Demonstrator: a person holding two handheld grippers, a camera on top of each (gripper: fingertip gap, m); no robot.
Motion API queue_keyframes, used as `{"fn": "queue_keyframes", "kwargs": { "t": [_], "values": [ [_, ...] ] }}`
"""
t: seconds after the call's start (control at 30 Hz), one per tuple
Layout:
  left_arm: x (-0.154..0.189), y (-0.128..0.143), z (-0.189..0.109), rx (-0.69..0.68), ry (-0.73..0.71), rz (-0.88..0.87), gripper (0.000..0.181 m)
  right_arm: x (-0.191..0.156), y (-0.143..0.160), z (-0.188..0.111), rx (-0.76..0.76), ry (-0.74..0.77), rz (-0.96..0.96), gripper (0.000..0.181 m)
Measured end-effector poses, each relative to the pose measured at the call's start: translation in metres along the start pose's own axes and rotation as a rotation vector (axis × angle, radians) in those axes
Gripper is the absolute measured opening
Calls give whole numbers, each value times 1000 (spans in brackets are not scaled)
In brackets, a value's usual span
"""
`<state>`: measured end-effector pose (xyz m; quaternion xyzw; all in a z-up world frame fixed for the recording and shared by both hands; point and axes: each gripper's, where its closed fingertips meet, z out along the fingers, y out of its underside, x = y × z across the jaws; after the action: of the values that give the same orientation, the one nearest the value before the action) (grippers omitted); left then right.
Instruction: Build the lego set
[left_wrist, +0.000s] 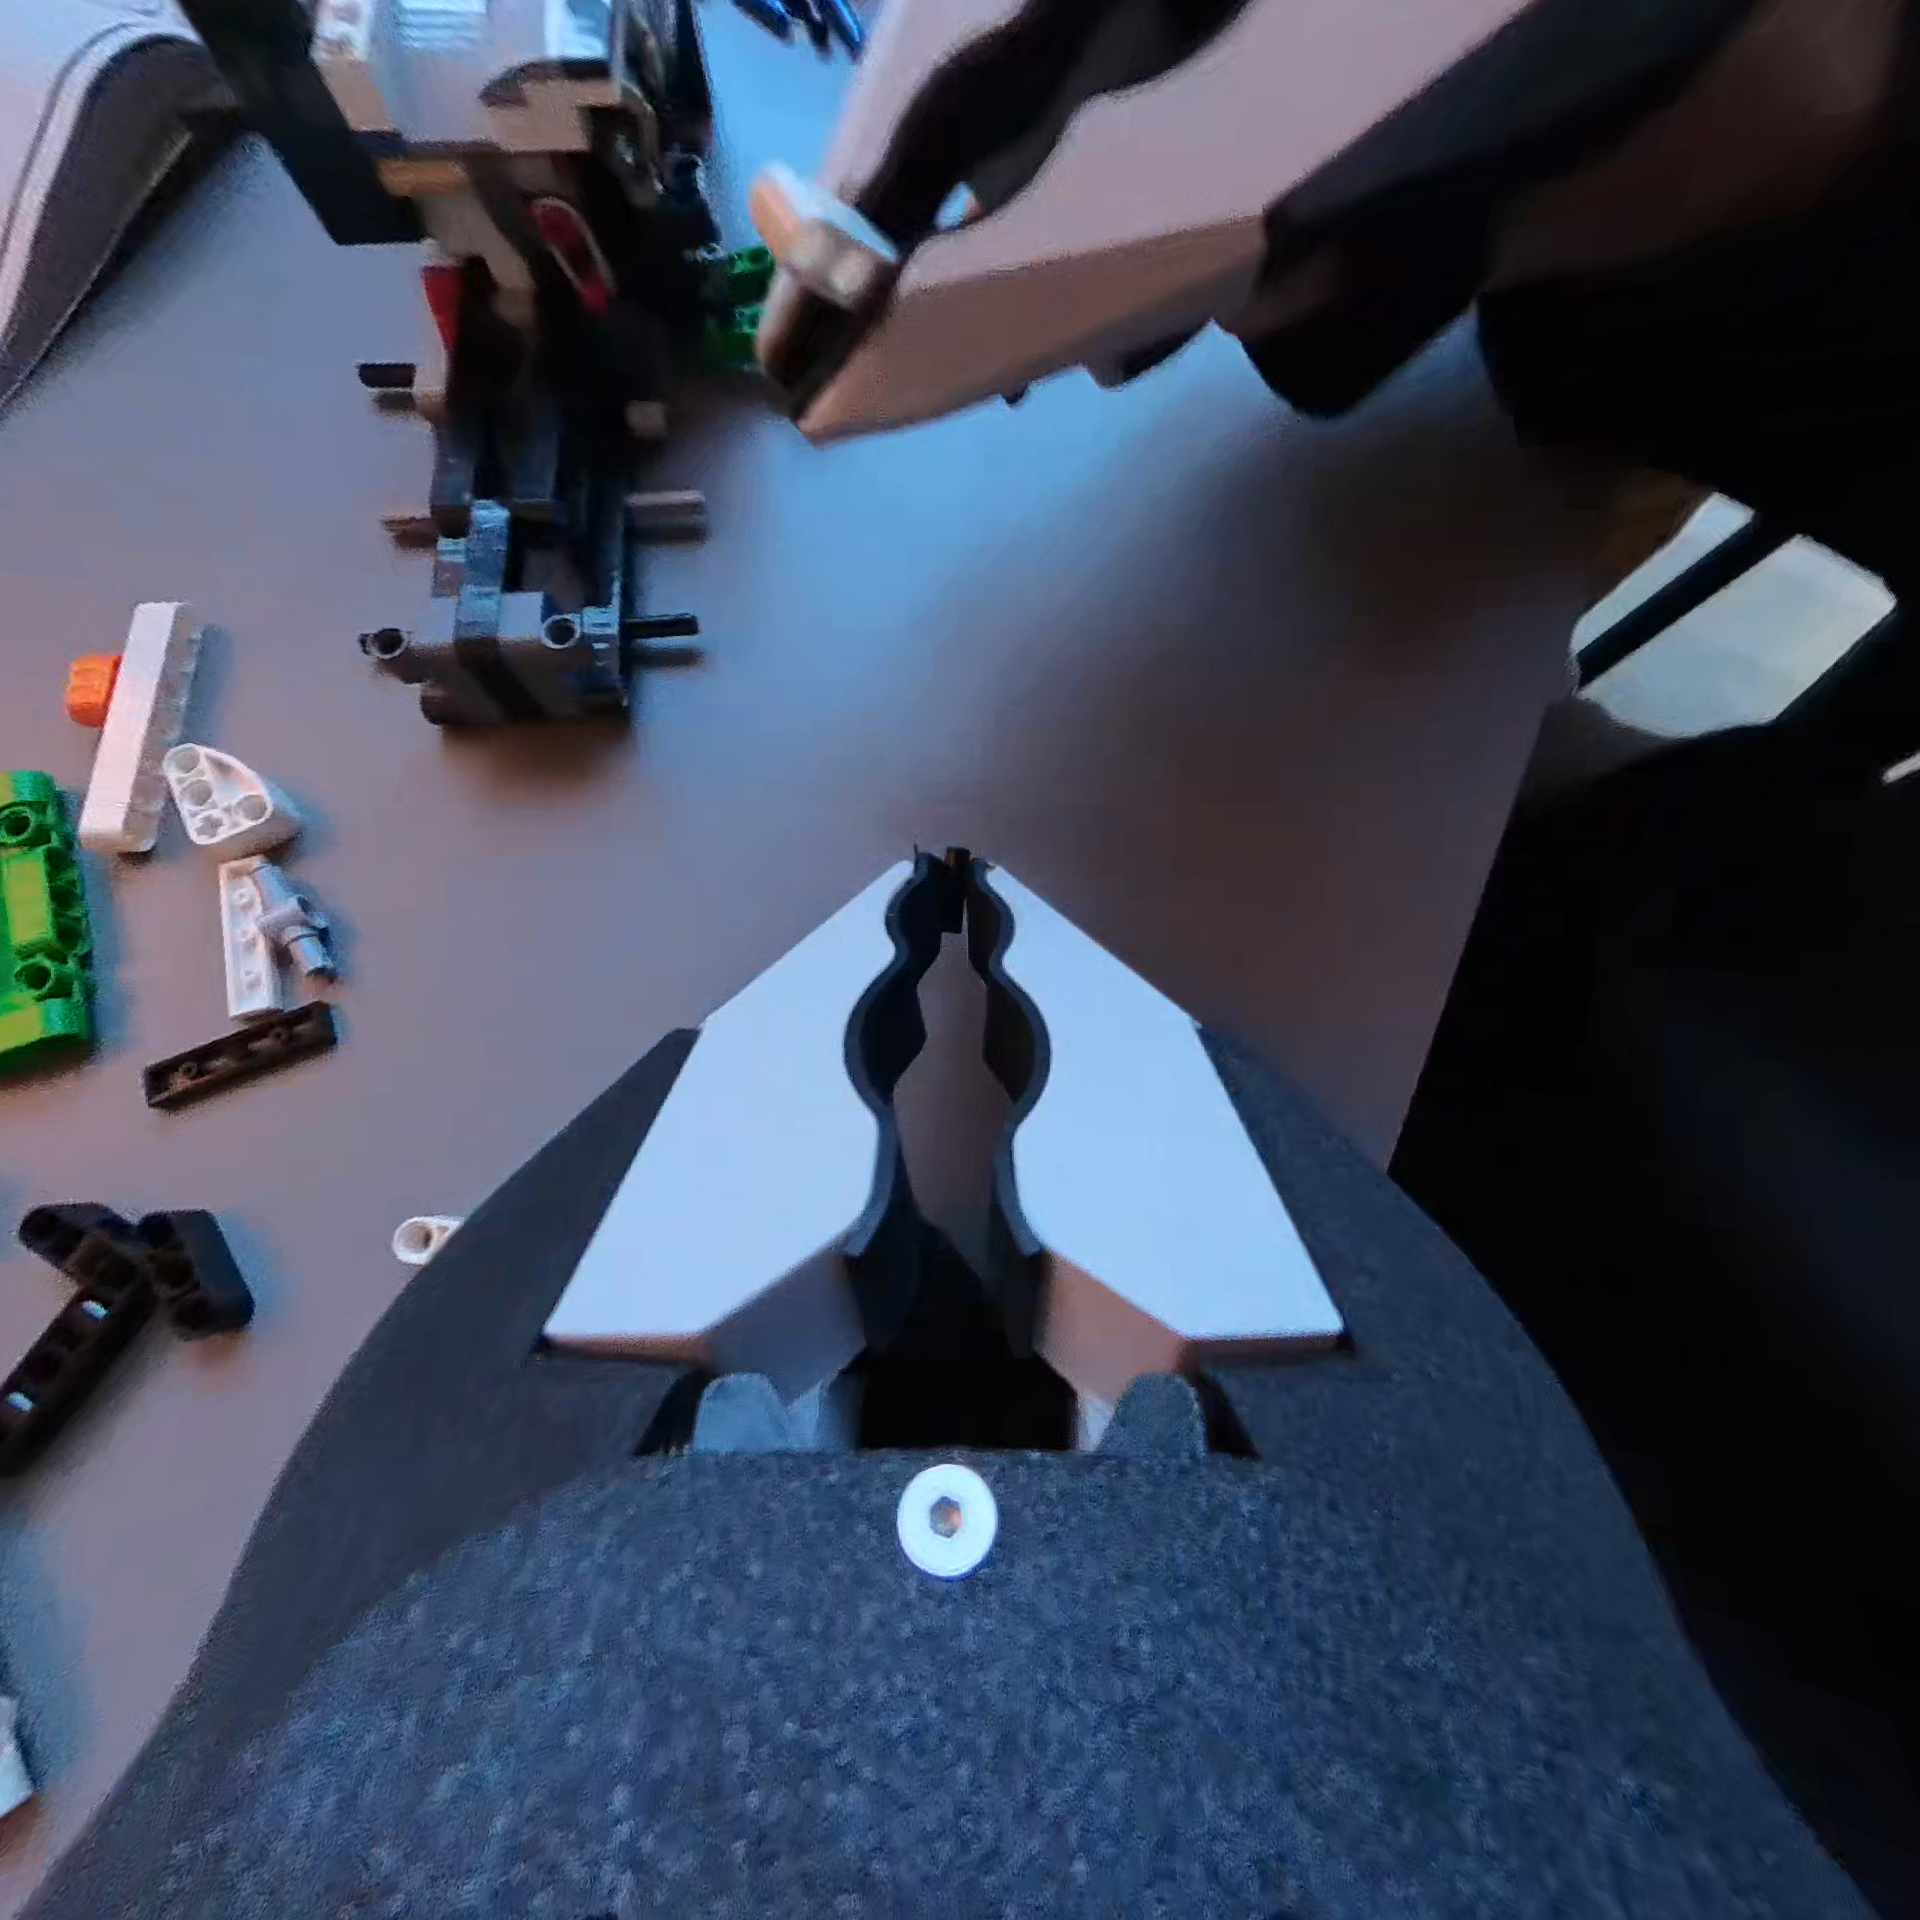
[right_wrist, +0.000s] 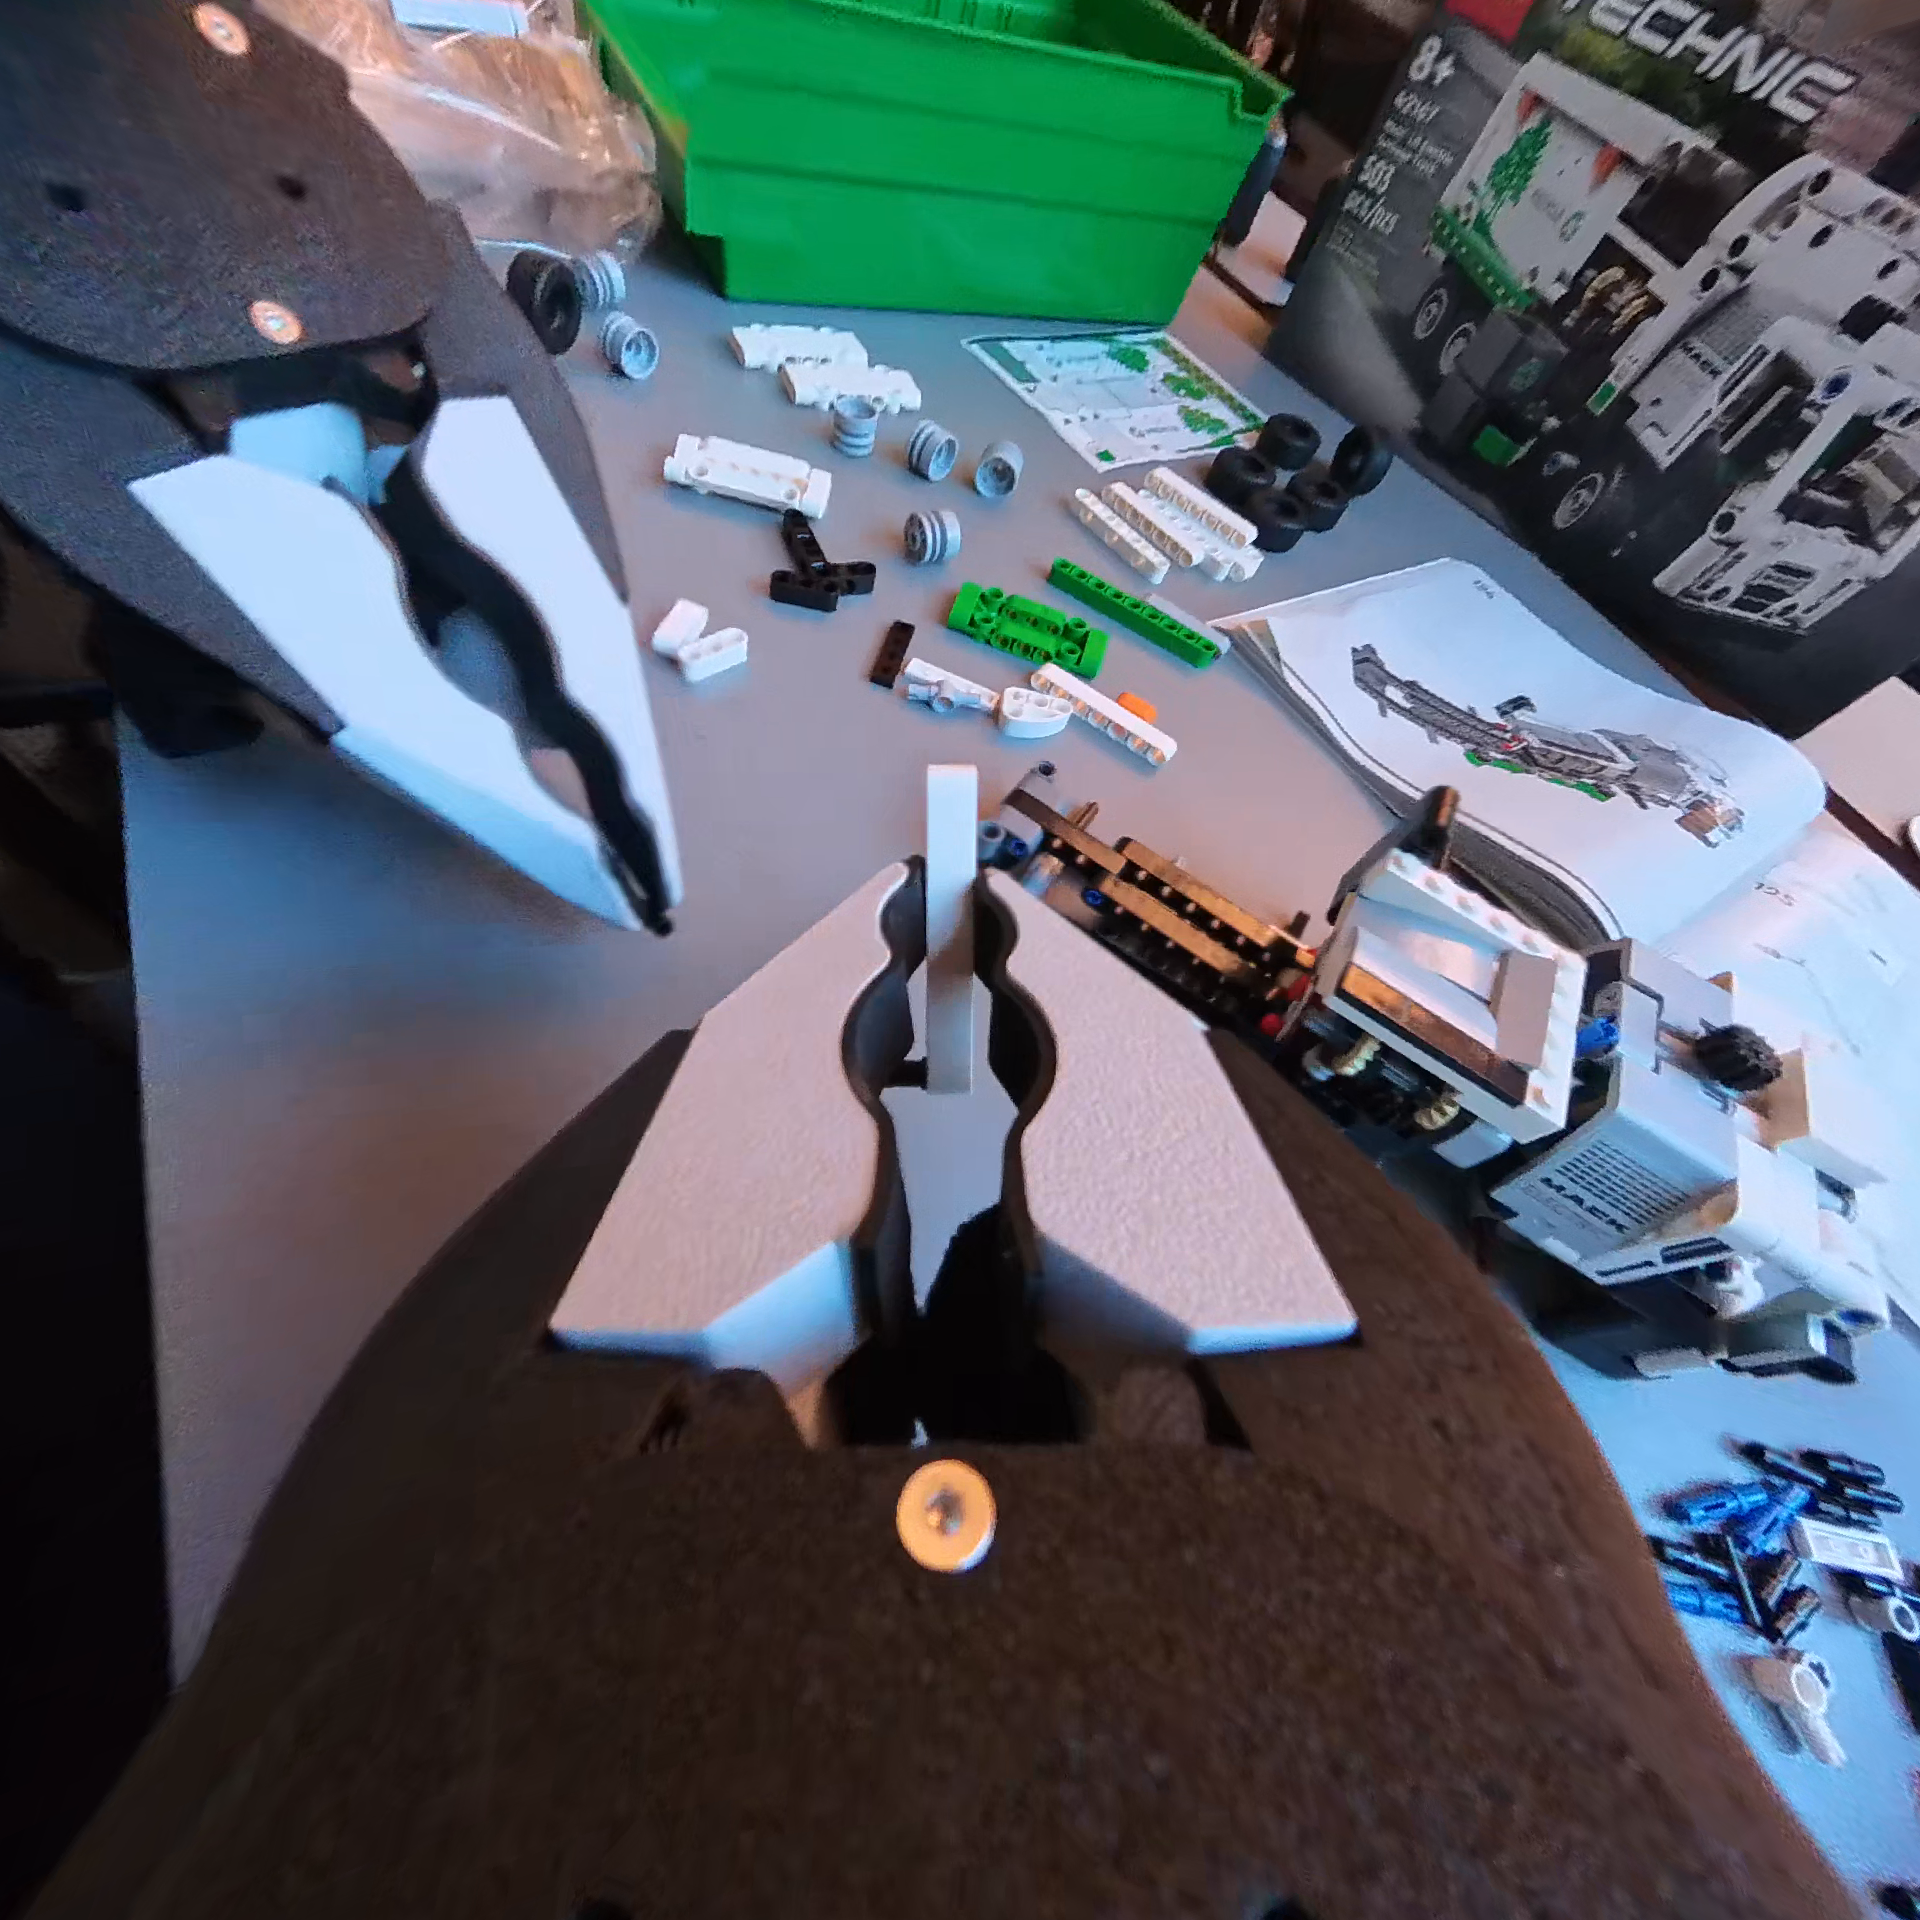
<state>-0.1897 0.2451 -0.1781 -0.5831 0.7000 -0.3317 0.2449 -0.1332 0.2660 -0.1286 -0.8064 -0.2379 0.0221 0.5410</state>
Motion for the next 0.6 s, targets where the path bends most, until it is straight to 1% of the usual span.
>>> {"fn": "queue_keyframes", "kwargs": {
  "t": [0.07, 0.17, 0.4, 0.5, 0.6],
  "values": [
    [2, 6, 4, -32, 15, 38, 3, 4, 0, -1, 28, 15, 1, 7],
    [3, 5, 4, -25, 28, 49, 3, 5, -3, -2, 65, 16, 6, 7],
    [-2, 6, 3, -3, 37, 47, 5, 2, 4, 2, 58, -11, 13, 7],
    [-2, 12, 5, -31, 58, 64, 5, 2, 4, 2, 64, -22, 30, 7],
    [-1, 12, 6, -39, 87, 68, 5, 2, 4, 2, 69, -34, 49, 7]
  ]
}}
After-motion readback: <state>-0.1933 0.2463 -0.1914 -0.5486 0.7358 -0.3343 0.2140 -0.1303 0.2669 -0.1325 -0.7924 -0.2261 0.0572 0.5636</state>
